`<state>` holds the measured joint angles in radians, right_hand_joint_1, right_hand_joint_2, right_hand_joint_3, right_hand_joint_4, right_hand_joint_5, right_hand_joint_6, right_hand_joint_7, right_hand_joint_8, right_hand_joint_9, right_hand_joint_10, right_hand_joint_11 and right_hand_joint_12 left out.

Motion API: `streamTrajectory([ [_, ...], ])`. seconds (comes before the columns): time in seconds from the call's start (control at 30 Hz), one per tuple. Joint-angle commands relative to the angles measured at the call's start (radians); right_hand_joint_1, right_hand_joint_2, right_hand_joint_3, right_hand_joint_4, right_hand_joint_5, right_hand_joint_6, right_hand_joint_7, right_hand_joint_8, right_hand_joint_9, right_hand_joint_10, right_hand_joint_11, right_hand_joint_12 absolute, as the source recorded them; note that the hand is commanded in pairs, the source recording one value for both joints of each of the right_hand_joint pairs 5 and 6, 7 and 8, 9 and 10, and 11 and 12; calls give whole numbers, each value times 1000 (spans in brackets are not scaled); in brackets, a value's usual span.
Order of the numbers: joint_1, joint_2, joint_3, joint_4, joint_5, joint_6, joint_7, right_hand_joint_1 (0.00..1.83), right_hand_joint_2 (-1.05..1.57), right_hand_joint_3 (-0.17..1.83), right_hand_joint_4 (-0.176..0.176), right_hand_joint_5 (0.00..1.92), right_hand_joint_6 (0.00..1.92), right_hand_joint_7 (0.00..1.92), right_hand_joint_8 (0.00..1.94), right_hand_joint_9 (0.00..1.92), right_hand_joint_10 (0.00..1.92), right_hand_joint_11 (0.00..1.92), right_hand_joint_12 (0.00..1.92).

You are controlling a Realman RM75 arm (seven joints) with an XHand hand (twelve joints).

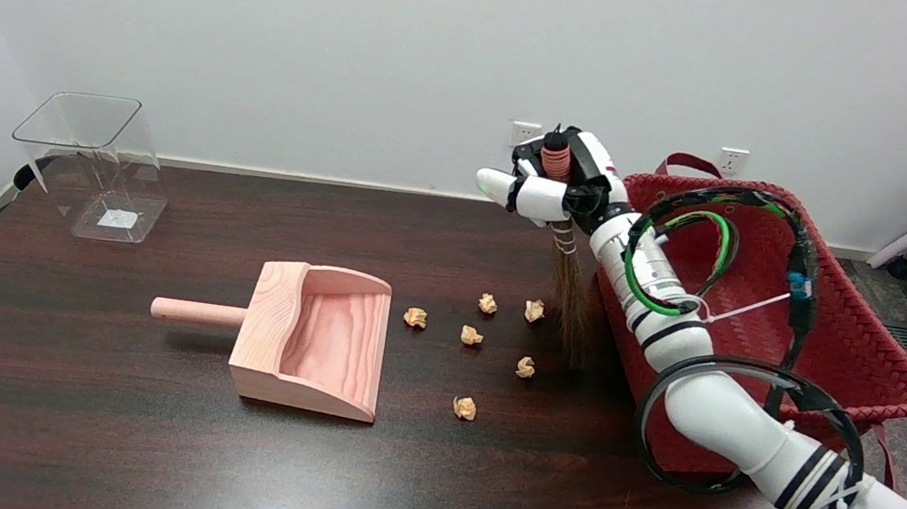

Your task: Sweep the paper balls into the dustpan.

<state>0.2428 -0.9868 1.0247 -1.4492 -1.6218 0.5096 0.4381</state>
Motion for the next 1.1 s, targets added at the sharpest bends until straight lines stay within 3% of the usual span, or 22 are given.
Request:
streamTrajectory([
  [0.03, 36, -19, -83, 55, 150, -85, 79, 1189, 1195, 399, 0, 1920, 1920, 1920, 1920, 1920, 1920, 1920, 1920],
  [0.37, 23, -52, -83, -5, 176, -104, 118, 1195, 1177, 417, 0, 1920, 1920, 1920, 1920, 1920, 1920, 1920, 1920],
  [1.1, 105, -258, -151, 26, 140, -93, 137, 1178, 1207, 414, 0, 1920, 1920, 1920, 1920, 1920, 1920, 1920, 1920],
])
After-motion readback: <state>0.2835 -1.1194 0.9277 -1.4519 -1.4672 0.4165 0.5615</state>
